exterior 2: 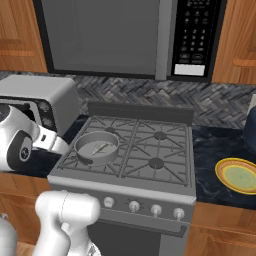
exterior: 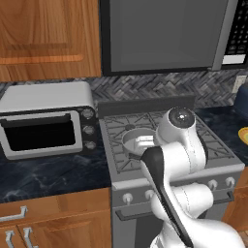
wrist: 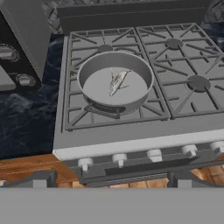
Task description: Retrieve the frozen meat and place it in the pot on a burner. Then turn the burner on.
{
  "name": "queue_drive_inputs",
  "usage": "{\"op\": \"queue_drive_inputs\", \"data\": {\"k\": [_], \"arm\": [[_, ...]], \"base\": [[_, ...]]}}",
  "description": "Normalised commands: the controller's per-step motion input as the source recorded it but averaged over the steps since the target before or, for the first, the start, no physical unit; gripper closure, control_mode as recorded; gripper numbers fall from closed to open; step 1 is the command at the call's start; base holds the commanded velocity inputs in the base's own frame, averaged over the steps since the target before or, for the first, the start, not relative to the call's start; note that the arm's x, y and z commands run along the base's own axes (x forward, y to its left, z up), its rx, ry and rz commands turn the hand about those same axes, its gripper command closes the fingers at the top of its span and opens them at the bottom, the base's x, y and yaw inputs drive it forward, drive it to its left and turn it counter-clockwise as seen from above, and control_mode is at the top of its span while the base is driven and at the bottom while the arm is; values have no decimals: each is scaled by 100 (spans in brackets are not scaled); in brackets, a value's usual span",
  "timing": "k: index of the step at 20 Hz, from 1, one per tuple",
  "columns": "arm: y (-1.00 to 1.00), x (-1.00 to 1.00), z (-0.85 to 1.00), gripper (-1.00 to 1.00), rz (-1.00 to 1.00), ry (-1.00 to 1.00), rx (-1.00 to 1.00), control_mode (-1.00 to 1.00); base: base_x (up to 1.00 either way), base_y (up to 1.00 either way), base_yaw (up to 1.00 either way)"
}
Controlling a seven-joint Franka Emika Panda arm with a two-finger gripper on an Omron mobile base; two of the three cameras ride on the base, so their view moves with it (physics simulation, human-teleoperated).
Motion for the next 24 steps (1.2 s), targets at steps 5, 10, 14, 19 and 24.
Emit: {"op": "queue_drive_inputs", "data": {"k": [5,10,14,19,24], "arm": [[4,0,-2,-100,1,1,-2,-100],[0,0,0,-100,0,0,0,-100],[0,0,0,-100,0,0,0,-100],[0,0,0,-100,0,0,0,-100],[-32,0,0,-100,0,0,0,-100]], "base": [[0,0,0],[0,0,0],[0,0,0],[0,0,0],[0,0,0]]}}
